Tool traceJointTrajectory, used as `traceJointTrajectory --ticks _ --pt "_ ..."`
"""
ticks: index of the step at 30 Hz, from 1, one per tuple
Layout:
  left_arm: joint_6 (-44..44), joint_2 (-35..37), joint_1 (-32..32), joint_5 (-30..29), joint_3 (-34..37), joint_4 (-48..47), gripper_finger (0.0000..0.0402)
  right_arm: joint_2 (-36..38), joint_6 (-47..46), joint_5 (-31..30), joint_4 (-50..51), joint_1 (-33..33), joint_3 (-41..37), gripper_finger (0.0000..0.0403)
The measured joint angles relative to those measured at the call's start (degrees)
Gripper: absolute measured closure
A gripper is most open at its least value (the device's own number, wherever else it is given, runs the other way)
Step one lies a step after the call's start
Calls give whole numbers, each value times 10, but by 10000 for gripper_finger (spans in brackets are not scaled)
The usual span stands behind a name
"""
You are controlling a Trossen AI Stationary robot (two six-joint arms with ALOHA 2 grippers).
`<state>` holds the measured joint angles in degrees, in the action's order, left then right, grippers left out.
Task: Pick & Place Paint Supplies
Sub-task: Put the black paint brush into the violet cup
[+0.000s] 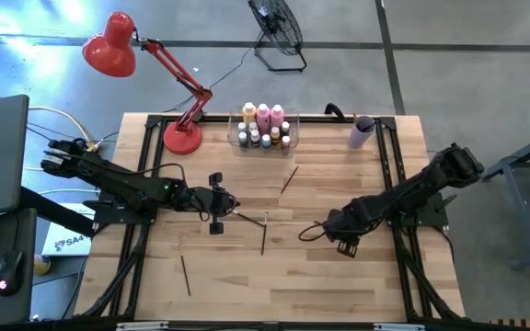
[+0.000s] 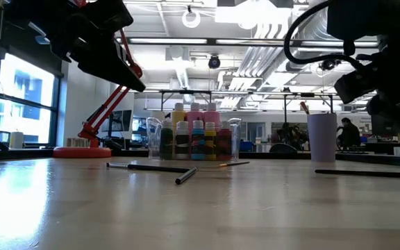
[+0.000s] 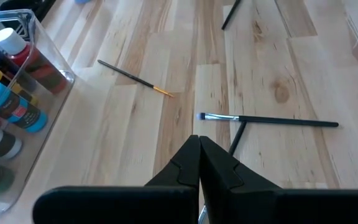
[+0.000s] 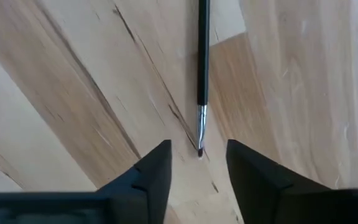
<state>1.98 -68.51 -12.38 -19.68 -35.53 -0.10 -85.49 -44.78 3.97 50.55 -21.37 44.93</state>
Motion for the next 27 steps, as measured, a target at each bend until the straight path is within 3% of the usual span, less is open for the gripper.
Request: traceJointTrajectory --ticks 10,20,27 --pt "0 0 0 0 0 0 402 0 0 -11 -1 0 -1 238" --pt "0 0 0 0 0 0 402 3 -3 18 -74 0 -82 238" --pt "0 0 0 0 0 0 402 3 2 22 -95 0 -91 238"
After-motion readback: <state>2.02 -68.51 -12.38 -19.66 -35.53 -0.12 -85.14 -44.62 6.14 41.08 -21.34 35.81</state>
